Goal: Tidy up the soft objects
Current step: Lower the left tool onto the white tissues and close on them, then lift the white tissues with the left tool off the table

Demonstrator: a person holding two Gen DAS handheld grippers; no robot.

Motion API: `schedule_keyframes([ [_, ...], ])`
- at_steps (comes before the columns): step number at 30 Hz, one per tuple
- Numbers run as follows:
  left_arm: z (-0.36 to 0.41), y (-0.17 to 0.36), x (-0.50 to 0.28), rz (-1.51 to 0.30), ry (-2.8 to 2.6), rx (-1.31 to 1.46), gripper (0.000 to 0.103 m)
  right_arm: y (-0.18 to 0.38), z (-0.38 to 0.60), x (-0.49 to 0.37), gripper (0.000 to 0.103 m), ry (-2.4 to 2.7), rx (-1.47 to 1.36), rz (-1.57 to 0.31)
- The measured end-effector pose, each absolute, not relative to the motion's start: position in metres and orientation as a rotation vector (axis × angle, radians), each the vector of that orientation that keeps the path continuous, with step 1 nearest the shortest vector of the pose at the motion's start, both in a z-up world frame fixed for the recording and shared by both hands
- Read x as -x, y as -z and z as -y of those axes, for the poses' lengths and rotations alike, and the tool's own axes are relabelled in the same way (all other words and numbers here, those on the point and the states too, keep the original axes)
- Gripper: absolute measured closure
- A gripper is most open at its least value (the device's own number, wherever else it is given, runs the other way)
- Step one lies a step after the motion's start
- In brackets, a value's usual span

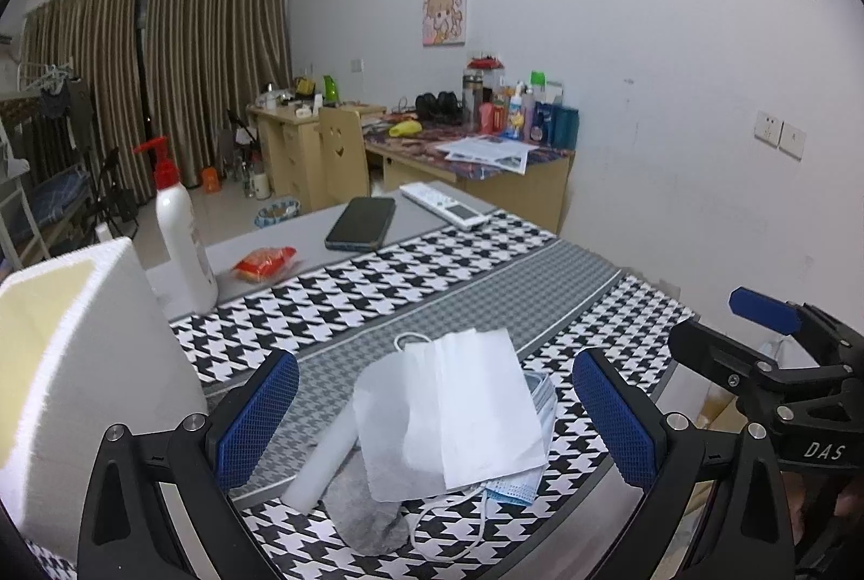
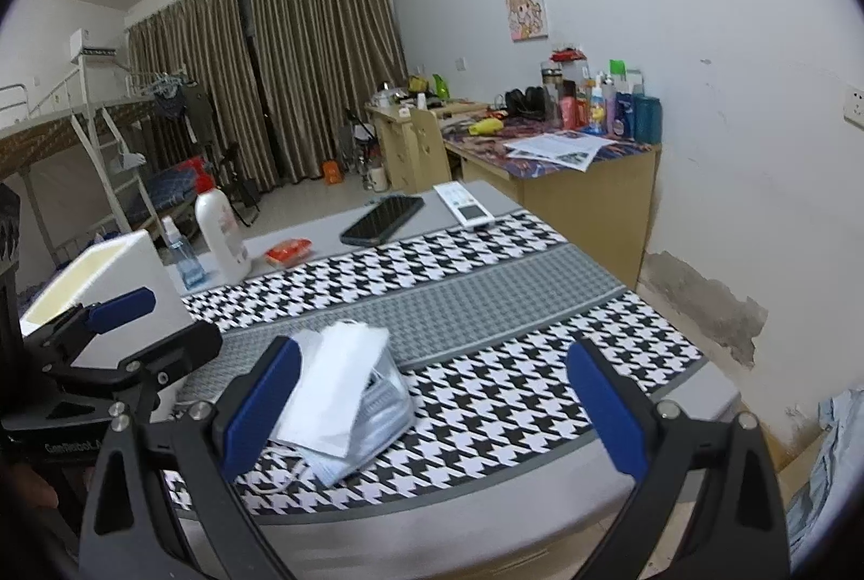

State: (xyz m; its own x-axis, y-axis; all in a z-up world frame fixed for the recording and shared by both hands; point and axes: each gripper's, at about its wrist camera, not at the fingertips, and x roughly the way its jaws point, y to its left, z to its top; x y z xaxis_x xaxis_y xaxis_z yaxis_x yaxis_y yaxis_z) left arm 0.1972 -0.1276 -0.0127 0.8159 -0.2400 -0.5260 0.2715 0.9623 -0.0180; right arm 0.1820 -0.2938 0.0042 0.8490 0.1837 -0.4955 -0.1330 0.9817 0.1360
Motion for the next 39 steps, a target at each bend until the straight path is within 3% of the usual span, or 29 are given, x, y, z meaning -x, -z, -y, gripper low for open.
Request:
schedule_keyframes([
  [8, 0.128, 0.030, -0.213, -0.597, 0.239, -0.060, 0.004, 0.013, 0.300, -0.195, 0.003, -0.194, -0.124, -0.590],
  [20, 0.134, 0.063, -0.232, -0.721, 0.282, -0.063, 0.022, 0.026, 0.295, -0.208, 0.003, -0.223, -0.129, -0.632],
  [37, 0.139, 0.095, -0.252, -0.835, 0.299, -0.064, 0.057, 0.041, 0.292, -0.221, 0.003, -0.241, -0.137, -0.693],
  [39, 0.138, 0.096, -0.254, -0.838, 0.291, -0.064, 0.066, 0.042, 0.291, -0.222, 0.003, -0.240, -0.137, -0.697],
])
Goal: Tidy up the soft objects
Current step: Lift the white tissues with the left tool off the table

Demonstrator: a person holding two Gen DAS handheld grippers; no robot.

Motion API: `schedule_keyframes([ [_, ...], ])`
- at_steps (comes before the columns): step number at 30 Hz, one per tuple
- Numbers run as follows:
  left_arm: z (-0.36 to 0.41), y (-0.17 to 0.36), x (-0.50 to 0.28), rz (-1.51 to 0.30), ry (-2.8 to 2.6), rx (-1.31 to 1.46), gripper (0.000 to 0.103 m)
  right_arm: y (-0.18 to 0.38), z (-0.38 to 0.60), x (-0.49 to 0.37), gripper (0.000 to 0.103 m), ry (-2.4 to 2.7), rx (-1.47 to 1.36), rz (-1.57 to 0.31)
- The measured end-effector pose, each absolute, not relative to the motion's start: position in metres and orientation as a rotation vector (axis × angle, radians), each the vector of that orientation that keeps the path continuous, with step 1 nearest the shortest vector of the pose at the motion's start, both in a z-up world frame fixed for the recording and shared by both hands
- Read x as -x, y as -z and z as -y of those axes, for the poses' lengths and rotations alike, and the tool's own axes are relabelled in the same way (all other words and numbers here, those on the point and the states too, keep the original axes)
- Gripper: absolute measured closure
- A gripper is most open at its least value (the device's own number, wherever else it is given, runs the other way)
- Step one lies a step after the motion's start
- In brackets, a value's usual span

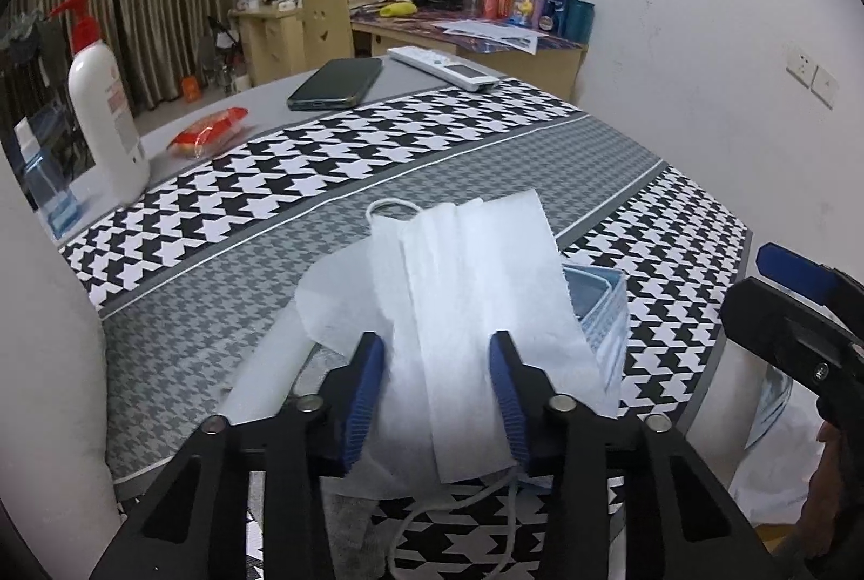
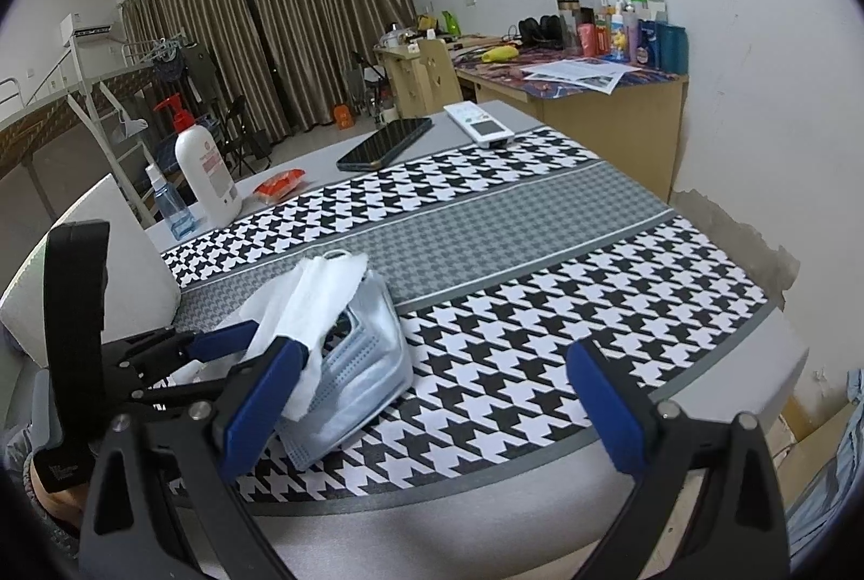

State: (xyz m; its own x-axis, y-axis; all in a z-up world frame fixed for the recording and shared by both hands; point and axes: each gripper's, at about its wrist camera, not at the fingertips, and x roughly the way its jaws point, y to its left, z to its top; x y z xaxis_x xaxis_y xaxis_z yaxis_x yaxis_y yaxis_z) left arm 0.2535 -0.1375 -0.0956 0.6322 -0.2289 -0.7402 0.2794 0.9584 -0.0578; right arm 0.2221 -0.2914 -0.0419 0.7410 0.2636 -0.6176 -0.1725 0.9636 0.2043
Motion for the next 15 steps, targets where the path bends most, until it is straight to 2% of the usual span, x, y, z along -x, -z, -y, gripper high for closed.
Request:
schedule_keyframes([
  [1, 0.137, 0.095, -0.253, -0.836, 0.289, -0.062, 0.068, 0.042, 0.291, -0.222, 0.003, -0.243, -0.136, -0.696],
  [3, 0.136, 0.093, -0.252, -0.828, 0.288, -0.062, 0.081, 0.043, 0.290, -0.222, 0.003, -0.246, -0.130, -0.699],
  [4, 0.137, 0.092, -0.252, -0.823, 0.291, -0.067, 0.084, 0.044, 0.290, -0.223, 0.003, -0.246, -0.130, -0.701],
  [6, 0.138, 0.092, -0.252, -0.823, 0.303, -0.068, 0.099, 0.045, 0.290, -0.224, 0.003, -0.246, -0.132, -0.707],
  [15, 0.134, 0.075, -0.244, -0.767, 0.317, -0.060, 0.102, 0.043, 0.291, -0.223, 0.003, -0.247, -0.142, -0.705],
])
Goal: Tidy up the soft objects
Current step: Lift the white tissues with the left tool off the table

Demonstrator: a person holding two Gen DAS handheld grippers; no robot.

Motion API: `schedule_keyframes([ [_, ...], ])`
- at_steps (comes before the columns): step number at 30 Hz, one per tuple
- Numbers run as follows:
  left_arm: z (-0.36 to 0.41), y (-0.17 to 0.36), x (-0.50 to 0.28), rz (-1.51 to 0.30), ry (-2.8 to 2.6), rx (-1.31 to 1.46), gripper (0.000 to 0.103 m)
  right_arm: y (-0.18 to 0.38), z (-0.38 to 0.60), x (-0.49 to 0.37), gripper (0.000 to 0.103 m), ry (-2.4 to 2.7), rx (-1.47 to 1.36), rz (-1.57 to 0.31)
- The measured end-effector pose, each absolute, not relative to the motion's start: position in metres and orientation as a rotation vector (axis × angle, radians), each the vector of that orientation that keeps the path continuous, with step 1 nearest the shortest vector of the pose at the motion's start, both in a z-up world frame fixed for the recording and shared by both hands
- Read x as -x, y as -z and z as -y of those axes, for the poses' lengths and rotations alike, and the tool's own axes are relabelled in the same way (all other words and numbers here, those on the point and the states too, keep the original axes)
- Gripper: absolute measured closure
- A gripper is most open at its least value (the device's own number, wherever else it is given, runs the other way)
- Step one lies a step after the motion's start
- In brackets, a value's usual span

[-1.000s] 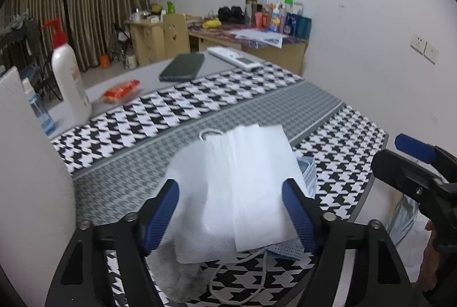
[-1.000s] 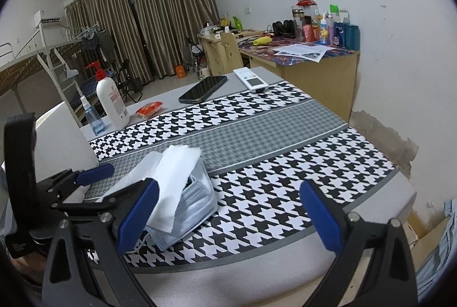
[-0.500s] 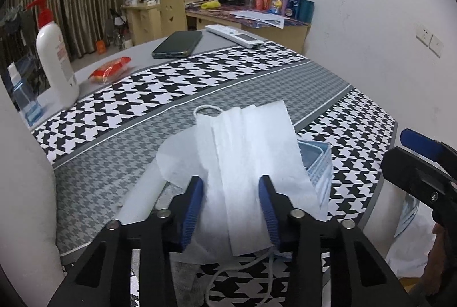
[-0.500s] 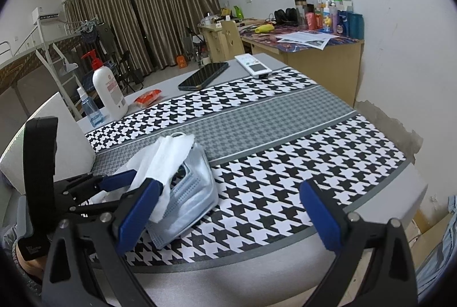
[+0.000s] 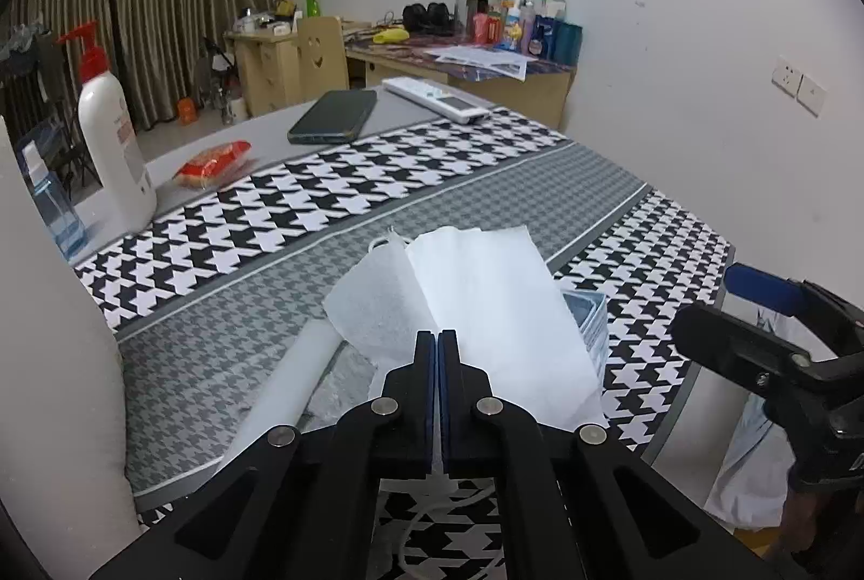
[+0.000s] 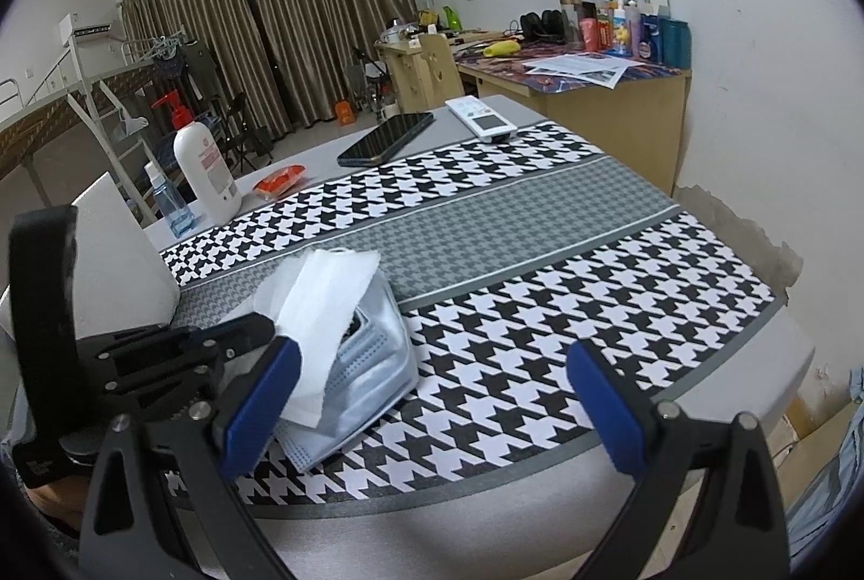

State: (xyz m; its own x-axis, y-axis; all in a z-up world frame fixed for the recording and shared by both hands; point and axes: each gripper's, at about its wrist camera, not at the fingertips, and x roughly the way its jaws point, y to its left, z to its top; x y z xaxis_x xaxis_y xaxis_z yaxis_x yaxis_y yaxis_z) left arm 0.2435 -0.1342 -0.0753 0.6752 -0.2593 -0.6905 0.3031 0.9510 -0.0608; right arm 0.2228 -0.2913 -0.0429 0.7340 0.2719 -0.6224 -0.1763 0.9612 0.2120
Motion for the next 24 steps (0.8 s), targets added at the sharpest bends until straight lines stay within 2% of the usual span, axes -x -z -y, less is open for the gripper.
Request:
schedule_keyframes([
  [7, 0.135, 0.073, -0.243, -0.774, 0.307, -0.077, 0.102, 0.042, 0.290, -0.222, 0.003, -0.250, -0.141, -0.704],
  [8, 0.134, 0.074, -0.244, -0.783, 0.309, -0.065, 0.098, 0.042, 0.290, -0.222, 0.003, -0.251, -0.141, -0.705],
  [10, 0.135, 0.075, -0.245, -0.792, 0.308, -0.063, 0.086, 0.041, 0.290, -0.220, 0.003, -0.255, -0.141, -0.701],
  [12, 0.136, 0.076, -0.246, -0.797, 0.302, -0.059, 0.049, 0.041, 0.291, -0.220, 0.003, -0.253, -0.143, -0.699],
  [13, 0.136, 0.077, -0.246, -0.796, 0.302, -0.049, 0.046, 0.042, 0.291, -0.219, 0.003, -0.254, -0.145, -0.700],
  [16, 0.140, 0.081, -0.250, -0.811, 0.294, -0.056, 0.046, 0.042, 0.291, -0.219, 0.003, -0.257, -0.151, -0.700],
  [19, 0.144, 0.087, -0.255, -0.839, 0.309, -0.054, 0.059, 0.043, 0.291, -0.219, 0.003, -0.261, -0.151, -0.701],
  [20, 0.146, 0.091, -0.257, -0.851, 0.314, -0.062, 0.067, 0.044, 0.290, -0.219, 0.003, -0.262, -0.152, -0.701],
  [21, 0.147, 0.093, -0.258, -0.863, 0.311, -0.066, 0.081, 0.044, 0.290, -0.219, 0.003, -0.262, -0.154, -0.702],
  [24, 0.148, 0.097, -0.260, -0.871, 0.297, -0.077, 0.099, 0.045, 0.291, -0.218, 0.003, -0.263, -0.160, -0.702],
])
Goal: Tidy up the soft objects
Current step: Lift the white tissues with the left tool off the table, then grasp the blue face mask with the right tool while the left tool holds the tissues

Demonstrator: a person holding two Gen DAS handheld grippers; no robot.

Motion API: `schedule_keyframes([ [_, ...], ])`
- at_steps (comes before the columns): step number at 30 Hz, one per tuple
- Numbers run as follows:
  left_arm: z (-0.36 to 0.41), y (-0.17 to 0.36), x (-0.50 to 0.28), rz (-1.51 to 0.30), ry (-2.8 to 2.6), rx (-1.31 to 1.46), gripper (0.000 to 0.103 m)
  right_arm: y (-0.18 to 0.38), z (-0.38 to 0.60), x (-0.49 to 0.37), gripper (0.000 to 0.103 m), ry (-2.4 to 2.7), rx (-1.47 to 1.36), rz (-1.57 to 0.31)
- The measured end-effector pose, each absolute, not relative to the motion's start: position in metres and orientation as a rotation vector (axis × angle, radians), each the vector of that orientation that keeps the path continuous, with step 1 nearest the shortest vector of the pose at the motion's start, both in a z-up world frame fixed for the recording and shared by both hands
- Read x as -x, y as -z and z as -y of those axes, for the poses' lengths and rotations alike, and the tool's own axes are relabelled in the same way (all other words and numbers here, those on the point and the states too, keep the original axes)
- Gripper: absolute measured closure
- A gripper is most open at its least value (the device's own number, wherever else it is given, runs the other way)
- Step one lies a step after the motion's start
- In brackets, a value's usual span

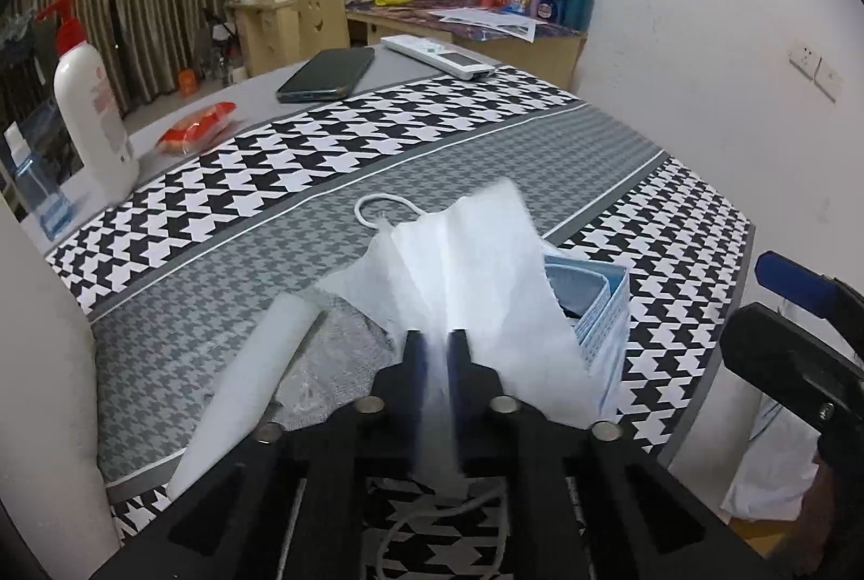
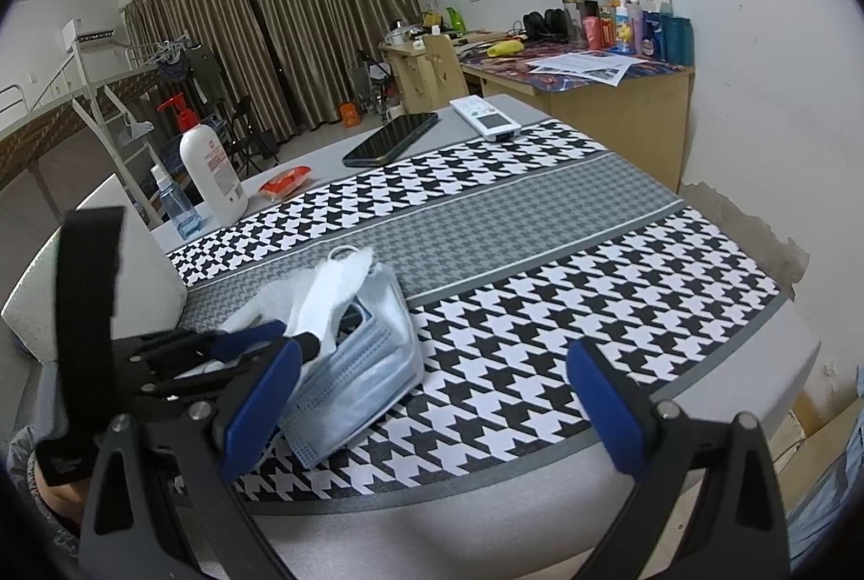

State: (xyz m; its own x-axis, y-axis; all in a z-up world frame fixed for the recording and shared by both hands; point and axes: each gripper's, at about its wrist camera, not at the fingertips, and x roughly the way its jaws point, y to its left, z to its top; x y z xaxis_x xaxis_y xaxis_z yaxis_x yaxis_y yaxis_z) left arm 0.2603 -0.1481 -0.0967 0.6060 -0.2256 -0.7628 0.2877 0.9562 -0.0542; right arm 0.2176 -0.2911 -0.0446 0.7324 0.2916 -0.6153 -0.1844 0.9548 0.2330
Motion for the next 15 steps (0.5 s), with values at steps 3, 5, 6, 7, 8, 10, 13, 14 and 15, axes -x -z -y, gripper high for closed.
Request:
schedule_keyframes([
  [3, 0.146, 0.092, -0.257, -0.849, 0.305, -0.066, 0.100, 0.045, 0.291, -0.217, 0.003, -0.263, -0.160, -0.705],
  [5, 0.145, 0.084, -0.252, -0.819, 0.318, -0.071, 0.100, 0.045, 0.290, -0.217, 0.003, -0.261, -0.158, -0.705],
  [6, 0.144, 0.081, -0.250, -0.811, 0.320, -0.071, 0.100, 0.045, 0.290, -0.217, 0.003, -0.263, -0.160, -0.705],
  [7, 0.142, 0.077, -0.247, -0.799, 0.323, -0.068, 0.100, 0.045, 0.290, -0.218, 0.003, -0.265, -0.163, -0.706],
  [8, 0.141, 0.072, -0.245, -0.787, 0.325, -0.065, 0.100, 0.045, 0.289, -0.218, 0.003, -0.266, -0.163, -0.707],
  [10, 0.136, 0.064, -0.241, -0.763, 0.324, -0.054, 0.100, 0.045, 0.287, -0.218, 0.003, -0.270, -0.160, -0.707],
  [13, 0.128, 0.051, -0.235, -0.723, 0.313, -0.044, 0.101, 0.047, 0.284, -0.219, 0.003, -0.275, -0.157, -0.713],
  [14, 0.125, 0.046, -0.233, -0.706, 0.308, -0.041, 0.101, 0.047, 0.283, -0.220, 0.003, -0.276, -0.157, -0.715],
  [15, 0.123, 0.043, -0.232, -0.696, 0.303, -0.040, 0.100, 0.048, 0.282, -0.220, 0.003, -0.278, -0.157, -0.717],
])
